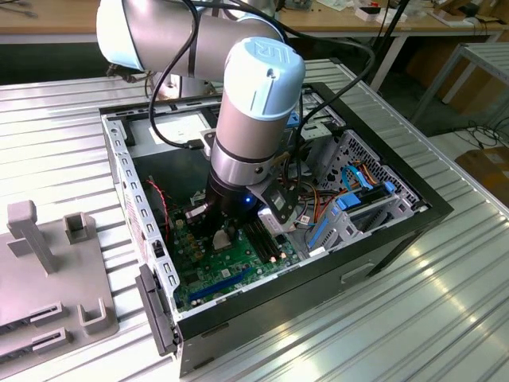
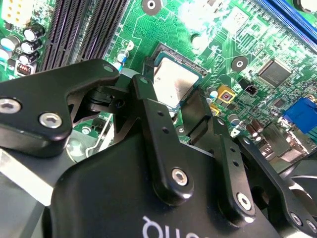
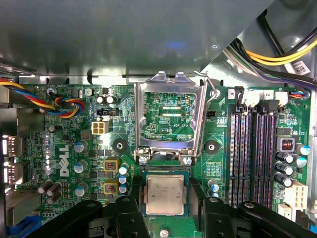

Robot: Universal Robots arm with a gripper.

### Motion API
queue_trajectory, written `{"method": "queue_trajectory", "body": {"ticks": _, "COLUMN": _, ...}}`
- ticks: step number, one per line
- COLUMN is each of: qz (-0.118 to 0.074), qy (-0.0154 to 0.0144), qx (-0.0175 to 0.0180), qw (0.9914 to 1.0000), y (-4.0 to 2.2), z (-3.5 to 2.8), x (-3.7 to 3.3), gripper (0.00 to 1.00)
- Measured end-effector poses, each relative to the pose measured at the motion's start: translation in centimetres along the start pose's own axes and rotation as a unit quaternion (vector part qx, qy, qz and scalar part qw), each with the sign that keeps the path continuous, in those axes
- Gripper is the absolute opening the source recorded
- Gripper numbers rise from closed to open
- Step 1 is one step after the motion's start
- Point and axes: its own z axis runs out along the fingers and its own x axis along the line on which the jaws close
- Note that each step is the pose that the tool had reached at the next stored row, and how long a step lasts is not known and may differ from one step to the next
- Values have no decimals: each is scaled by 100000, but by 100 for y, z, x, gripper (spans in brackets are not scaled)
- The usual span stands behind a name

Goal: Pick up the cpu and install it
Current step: 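Place the cpu into insertion slot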

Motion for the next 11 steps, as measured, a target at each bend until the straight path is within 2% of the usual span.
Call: {"method": "queue_trajectory", "body": {"ticks": 11, "qz": 7, "qy": -5, "qx": -16, "qw": 100000, "y": -1, "z": 5, "x": 0, "gripper": 47}}
